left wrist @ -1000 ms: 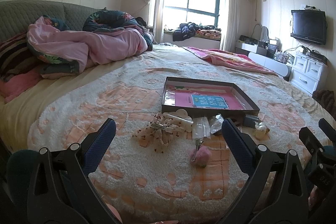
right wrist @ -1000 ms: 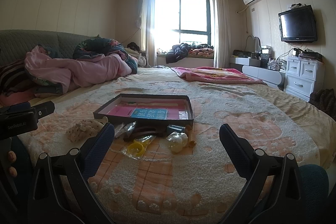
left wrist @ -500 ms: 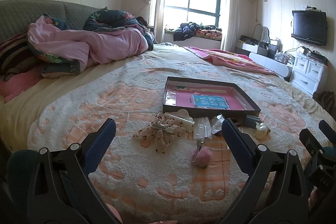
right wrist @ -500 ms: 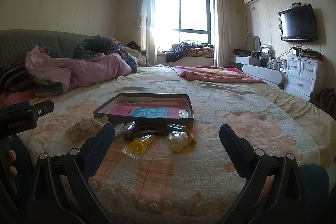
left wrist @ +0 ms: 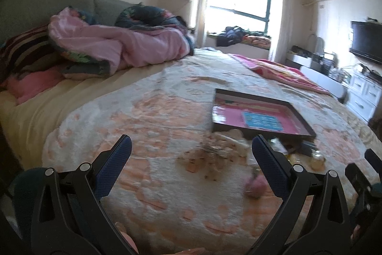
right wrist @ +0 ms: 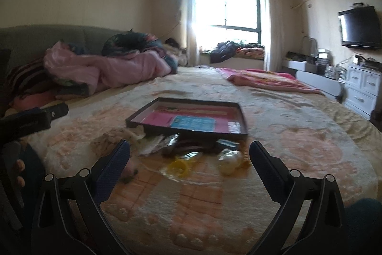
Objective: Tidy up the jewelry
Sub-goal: 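Lower the left tool onto the polka-dot bow clip while the right tool grasps the yellow bangle bag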
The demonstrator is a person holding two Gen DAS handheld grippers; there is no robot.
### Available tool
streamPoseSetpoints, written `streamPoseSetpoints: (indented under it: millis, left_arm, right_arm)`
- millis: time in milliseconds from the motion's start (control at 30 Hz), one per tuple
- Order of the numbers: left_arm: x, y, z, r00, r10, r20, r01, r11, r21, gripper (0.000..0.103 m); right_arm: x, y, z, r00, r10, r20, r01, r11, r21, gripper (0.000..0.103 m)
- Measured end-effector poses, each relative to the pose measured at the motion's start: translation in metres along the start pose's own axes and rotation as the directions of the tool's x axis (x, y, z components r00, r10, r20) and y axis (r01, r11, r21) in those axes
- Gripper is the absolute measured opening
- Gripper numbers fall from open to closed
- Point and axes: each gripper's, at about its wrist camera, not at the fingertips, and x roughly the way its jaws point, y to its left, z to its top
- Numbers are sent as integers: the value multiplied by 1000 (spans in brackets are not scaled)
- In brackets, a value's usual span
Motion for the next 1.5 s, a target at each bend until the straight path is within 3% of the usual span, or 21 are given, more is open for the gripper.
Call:
streamPoseSetpoints:
  millis: [200,333,533,600,900,1067,1133,1200,1267,1333,1400,1433,1500]
  left_arm:
    - [23,24,-2,995,62,-73,-65,997,-48,93]
    - [39,37,-6,989,64,-131,-73,995,-69,92]
    - [69,40,-12,973,-5,-232,-14,997,-81,93]
    - [76,36,-15,965,-36,-260,16,997,-80,92]
    - [112,11,-10,946,-113,-304,114,993,-14,93]
    - [137,2,-13,924,-158,-348,167,986,-3,93]
    - [145,-4,-16,915,-166,-368,184,983,16,92]
    - [151,-11,-19,911,-169,-376,199,979,43,91]
    - [154,-16,-20,909,-167,-381,208,976,67,85]
    - [158,-21,-23,905,-155,-396,210,973,99,69]
    - [159,-24,-26,903,-147,-403,211,970,119,60]
    - [158,-24,-26,902,-158,-402,222,968,119,49]
    - [154,-26,-26,901,-176,-398,242,962,123,41]
  right_arm:
    - [37,17,2,988,100,-121,-103,995,-16,97]
    - [62,23,1,973,111,-204,-118,993,-23,97]
    - [89,17,-3,958,92,-273,-100,995,-12,94]
    - [98,16,-5,953,84,-291,-93,996,-16,86]
    - [134,0,-17,915,94,-393,-87,996,36,73]
    - [154,-5,-23,887,100,-450,-74,995,74,69]
    - [161,-4,-25,888,94,-451,-74,995,63,67]
    - [164,-3,-26,892,93,-443,-75,995,57,59]
    - [164,-4,-27,895,85,-438,-69,996,52,52]
    - [163,-5,-28,901,79,-427,-67,997,43,48]
    - [161,-7,-29,903,87,-420,-73,996,50,44]
    - [160,-8,-29,903,91,-420,-76,996,53,43]
    - [156,-11,-27,902,107,-418,-89,994,62,40]
